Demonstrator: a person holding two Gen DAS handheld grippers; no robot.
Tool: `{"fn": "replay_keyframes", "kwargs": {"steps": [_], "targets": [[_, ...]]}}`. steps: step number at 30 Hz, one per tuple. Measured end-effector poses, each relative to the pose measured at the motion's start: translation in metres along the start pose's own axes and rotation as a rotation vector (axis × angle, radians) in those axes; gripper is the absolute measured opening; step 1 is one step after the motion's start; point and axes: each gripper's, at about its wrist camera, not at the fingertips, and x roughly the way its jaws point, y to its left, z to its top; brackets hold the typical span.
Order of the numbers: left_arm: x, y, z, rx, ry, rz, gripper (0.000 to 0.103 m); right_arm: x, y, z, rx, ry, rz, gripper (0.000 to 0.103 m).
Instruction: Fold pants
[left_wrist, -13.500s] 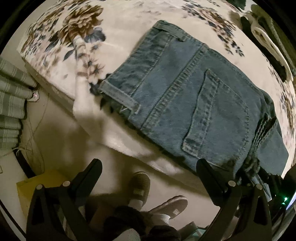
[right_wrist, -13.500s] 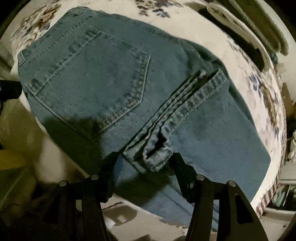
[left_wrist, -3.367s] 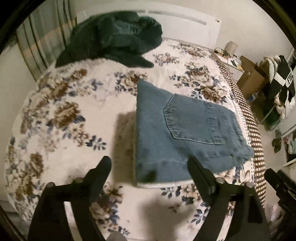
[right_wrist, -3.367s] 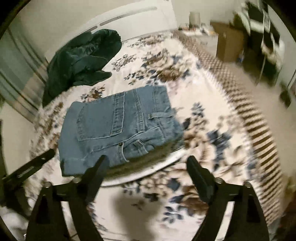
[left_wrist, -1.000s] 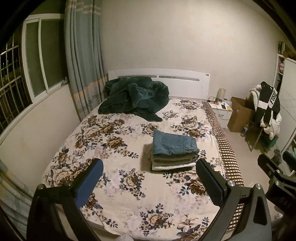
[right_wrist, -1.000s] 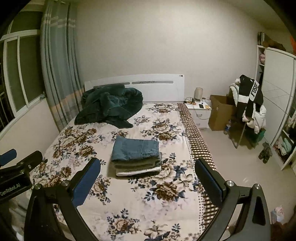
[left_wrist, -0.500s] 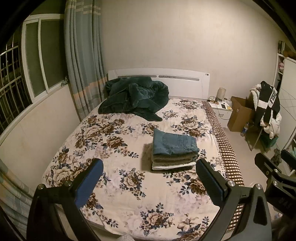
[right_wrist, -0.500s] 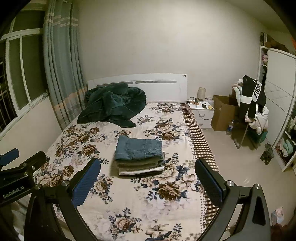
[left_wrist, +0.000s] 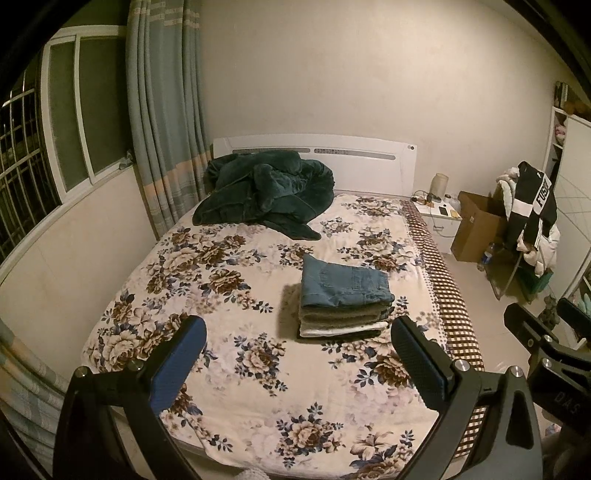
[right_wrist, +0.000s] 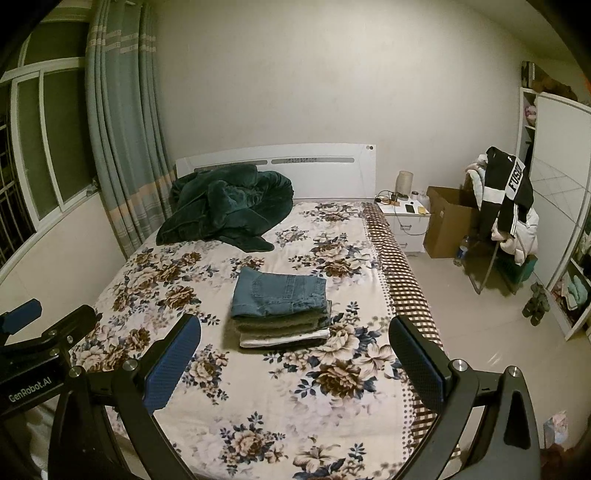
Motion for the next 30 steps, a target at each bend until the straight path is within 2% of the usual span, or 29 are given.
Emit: {"fn": "replay_keyframes", "kwargs": {"steps": [30], "targets": [[-0.0045,0.0031,0.0057,-0.008,-0.008,-0.001,0.102,0.0021,0.0033,-0.0012,0.000,0.006,0.008,0.103]]}}
